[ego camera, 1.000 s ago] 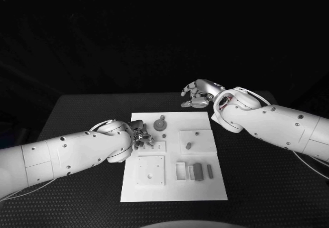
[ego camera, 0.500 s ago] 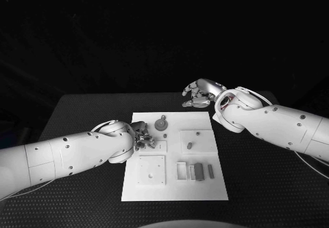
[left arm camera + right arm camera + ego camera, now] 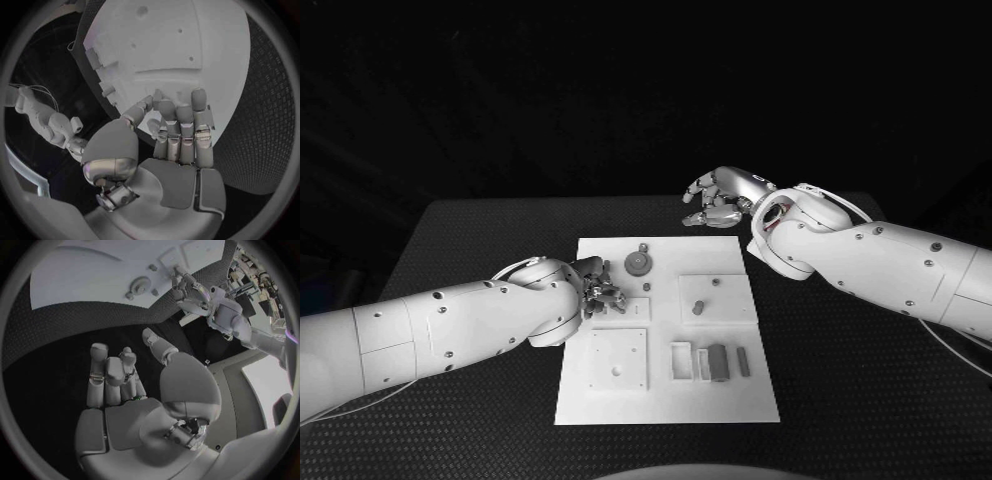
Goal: Assemble the parts on the task board
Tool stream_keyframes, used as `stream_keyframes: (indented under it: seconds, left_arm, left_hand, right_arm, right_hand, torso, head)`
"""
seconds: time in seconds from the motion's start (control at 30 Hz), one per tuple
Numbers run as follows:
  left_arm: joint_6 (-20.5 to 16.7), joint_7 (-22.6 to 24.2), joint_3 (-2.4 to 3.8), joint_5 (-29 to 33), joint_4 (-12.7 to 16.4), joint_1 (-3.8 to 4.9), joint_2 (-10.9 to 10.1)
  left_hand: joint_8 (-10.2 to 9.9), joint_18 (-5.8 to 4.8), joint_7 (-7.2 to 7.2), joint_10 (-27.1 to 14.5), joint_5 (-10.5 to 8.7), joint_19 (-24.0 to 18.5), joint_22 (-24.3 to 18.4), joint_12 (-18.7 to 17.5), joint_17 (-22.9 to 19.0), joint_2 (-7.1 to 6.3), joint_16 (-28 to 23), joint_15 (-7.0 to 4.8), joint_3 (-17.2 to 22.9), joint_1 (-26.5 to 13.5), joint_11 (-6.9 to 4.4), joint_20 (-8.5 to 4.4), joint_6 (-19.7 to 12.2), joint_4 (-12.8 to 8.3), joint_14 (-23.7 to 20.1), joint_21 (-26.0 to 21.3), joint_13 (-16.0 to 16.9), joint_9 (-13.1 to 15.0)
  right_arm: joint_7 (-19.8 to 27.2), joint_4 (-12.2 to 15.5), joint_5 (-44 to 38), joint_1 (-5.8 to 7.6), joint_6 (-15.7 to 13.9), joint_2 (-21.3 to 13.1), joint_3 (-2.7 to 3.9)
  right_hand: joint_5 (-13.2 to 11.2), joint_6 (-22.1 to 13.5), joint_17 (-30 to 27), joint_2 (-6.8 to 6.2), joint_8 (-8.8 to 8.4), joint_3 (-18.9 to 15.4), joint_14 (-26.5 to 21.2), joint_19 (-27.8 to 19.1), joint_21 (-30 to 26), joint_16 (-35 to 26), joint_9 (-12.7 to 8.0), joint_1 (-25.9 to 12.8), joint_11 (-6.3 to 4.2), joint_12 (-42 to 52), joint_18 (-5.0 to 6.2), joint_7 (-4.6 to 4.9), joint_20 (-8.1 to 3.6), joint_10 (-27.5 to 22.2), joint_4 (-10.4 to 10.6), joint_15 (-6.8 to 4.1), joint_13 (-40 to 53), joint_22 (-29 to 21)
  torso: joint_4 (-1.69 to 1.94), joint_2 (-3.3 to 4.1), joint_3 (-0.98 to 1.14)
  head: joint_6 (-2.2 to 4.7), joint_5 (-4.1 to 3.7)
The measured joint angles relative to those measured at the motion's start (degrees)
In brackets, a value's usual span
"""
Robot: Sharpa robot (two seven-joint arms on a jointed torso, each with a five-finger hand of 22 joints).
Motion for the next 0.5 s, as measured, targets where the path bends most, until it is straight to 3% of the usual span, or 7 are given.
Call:
stream_keyframes:
  seconds: [0.1, 0.5]
  left_arm:
    - [-0.51, 0.00, -0.11, 0.44, 0.01, 0.00, 0.00]
    - [-0.70, -0.08, -0.24, 1.38, 0.20, -0.08, 0.06]
  left_hand:
    - [0.02, 0.00, 0.00, 0.09, 0.83, 0.01, 0.00, 0.14, 0.00, 0.00, 0.24, -0.04, 0.00, 0.00, -0.09, 0.00, 0.02, 0.00, 0.05, 0.03, 0.02, 0.01]
    - [0.32, 0.00, 0.09, 0.15, 1.03, 0.01, 0.00, 0.27, -0.02, -0.01, 0.29, -0.04, 0.00, -0.01, -0.15, 0.01, 0.11, 0.00, 0.06, 0.27, 0.07, 0.06]
  right_arm:
    - [0.00, 0.01, 0.00, 0.00, 0.00, -0.02, 0.00]
    - [-0.02, -0.08, 0.01, 0.00, 0.01, 0.06, 0.00]
  right_hand:
    - [0.00, 0.00, 0.00, 0.00, 0.00, 0.00, 0.00, 0.00, 0.00, 0.00, 0.00, 0.00, 0.00, 0.00, 0.00, 0.00, 0.01, 0.00, 0.00, 0.00, 0.00, 0.00]
    - [0.00, 0.06, 0.00, 0.00, 0.00, 0.00, 0.00, -0.09, 0.00, 0.00, 0.00, 0.00, 0.00, 0.00, 0.00, 0.06, 0.09, 0.00, 0.00, 0.00, 0.01, 0.00]
  torso:
    - [0.01, 0.01, -0.01]
    - [-0.01, 0.02, -0.03]
  head:
    - [0.01, 0.00]
    - [-0.12, 0.03]
